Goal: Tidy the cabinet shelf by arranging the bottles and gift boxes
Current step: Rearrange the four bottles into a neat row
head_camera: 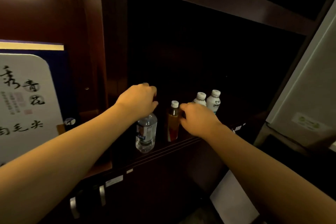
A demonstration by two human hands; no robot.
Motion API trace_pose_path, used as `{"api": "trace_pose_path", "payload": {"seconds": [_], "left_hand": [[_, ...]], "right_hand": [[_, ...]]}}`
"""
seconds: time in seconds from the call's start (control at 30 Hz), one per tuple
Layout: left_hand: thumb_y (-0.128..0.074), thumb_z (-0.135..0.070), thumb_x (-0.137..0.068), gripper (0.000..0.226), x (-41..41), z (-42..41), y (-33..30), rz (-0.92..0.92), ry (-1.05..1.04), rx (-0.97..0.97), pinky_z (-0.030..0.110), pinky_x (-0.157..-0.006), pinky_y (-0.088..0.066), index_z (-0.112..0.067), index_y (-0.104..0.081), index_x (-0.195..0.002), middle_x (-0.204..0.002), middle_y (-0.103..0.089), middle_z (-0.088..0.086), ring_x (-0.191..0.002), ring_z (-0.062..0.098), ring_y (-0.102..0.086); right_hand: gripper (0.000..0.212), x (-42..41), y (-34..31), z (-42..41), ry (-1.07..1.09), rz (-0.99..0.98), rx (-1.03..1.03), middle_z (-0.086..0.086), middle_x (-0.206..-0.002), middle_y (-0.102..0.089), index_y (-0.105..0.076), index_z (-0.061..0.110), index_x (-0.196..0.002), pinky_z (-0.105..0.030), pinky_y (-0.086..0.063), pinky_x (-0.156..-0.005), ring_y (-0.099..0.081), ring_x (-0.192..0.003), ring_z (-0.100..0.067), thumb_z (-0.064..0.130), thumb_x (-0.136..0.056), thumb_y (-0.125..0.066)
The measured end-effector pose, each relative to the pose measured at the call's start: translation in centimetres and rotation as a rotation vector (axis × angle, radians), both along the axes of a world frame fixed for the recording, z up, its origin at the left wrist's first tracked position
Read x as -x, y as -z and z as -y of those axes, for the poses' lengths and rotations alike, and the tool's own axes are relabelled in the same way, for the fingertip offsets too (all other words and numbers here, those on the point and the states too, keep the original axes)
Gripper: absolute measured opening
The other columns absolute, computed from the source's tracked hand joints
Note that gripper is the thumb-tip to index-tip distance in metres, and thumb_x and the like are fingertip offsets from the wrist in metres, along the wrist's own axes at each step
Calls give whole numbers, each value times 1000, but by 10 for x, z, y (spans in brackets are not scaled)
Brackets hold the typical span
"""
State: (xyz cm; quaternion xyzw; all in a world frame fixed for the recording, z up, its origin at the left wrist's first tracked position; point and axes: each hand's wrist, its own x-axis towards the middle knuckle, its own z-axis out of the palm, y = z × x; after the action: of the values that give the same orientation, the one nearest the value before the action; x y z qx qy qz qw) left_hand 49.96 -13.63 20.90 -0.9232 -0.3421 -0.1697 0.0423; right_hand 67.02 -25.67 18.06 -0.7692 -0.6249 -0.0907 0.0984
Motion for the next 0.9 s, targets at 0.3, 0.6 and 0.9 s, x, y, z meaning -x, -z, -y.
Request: {"api": "trace_pose_path", "payload": {"seconds": [0.3,0.6,0.9], "left_hand": [[-67,-45,-90,46,-42,-38,18,-148,-253,151,35,-66,-52,-9,-61,-117,-105,-65,12,-92,30,-64],[-82,-50,-75,52,-53,-40,13,-139,-414,266,33,-68,-56,-10,-52,-89,-84,-58,7,-87,27,-67],[-86,-37,-75,40,-57,-41,16,28,-475,390,34,-82,-58,-12,-75,-104,-105,-72,2,-97,21,-67]], "right_hand": [[25,-44,-14,-79,79,-18,41,0,-76,-56,-64,15,-104,-28,-38,-50,-55,-65,-18,37,-96,-58],[34,-59,3,-130,97,-5,106,-3,-78,-57,-65,14,-98,-31,-43,-58,-60,-71,-20,47,-93,-62],[39,-71,5,-142,-35,-133,141,-2,-75,-50,-63,9,-108,-25,-37,-51,-50,-61,-13,40,-88,-73]]}}
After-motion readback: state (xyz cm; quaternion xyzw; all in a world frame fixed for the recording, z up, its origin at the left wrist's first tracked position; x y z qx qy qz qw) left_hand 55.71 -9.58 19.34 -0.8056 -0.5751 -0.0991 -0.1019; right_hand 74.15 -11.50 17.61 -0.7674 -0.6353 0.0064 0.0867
